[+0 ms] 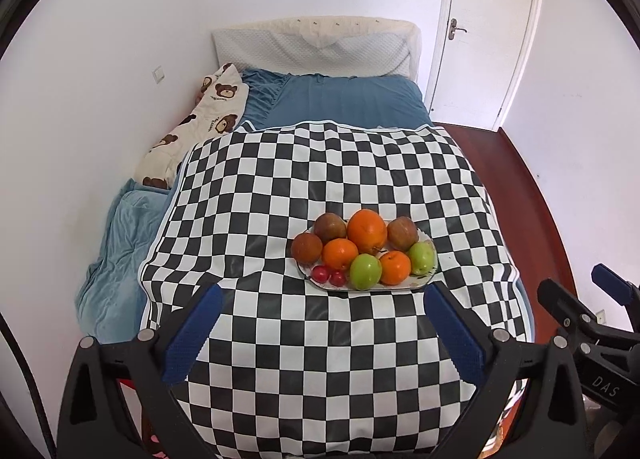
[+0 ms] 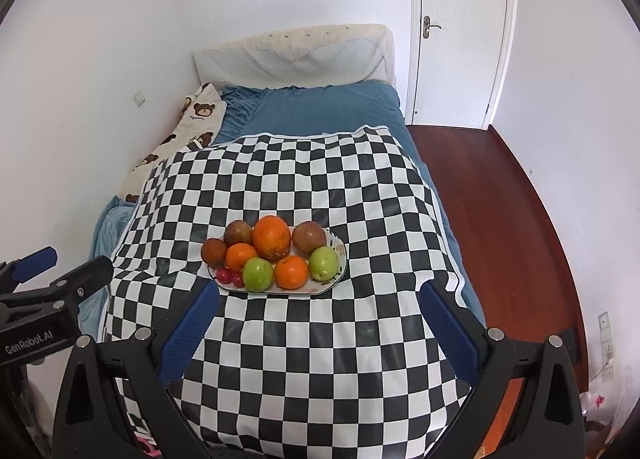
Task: Organize fruits
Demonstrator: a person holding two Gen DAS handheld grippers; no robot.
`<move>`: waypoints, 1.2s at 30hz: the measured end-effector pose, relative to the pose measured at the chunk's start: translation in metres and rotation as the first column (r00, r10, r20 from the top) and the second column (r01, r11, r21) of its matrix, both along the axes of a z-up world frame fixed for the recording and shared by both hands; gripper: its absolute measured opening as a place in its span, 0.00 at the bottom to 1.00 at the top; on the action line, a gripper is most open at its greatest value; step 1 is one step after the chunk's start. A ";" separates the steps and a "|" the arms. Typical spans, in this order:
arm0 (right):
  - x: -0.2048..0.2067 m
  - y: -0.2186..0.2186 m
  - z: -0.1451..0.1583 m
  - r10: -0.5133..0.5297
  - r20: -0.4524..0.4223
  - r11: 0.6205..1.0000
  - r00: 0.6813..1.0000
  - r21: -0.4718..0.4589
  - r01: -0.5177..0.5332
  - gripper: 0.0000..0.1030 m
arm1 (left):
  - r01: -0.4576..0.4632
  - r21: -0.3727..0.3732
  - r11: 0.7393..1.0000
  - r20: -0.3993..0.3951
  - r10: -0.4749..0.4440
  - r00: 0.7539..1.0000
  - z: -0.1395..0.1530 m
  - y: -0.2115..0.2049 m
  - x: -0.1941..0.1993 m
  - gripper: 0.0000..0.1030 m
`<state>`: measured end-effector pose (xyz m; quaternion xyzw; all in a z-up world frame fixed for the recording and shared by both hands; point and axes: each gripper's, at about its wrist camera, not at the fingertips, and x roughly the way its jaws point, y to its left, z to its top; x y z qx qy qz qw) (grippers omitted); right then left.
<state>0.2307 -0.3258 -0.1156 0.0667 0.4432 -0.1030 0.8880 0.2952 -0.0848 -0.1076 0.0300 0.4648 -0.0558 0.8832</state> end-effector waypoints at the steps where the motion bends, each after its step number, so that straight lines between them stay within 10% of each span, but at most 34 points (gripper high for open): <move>1: 0.000 0.000 -0.003 -0.005 -0.001 1.000 1.000 0.002 0.005 0.99 | -0.003 0.003 1.000 -0.002 0.003 1.000 -0.002 0.000 0.004 1.00; 36: 0.024 -0.006 -0.046 -0.057 -0.022 0.998 0.998 -0.011 0.057 0.99 | 0.015 0.029 0.999 -0.039 -0.014 0.999 -0.050 -0.006 0.022 1.00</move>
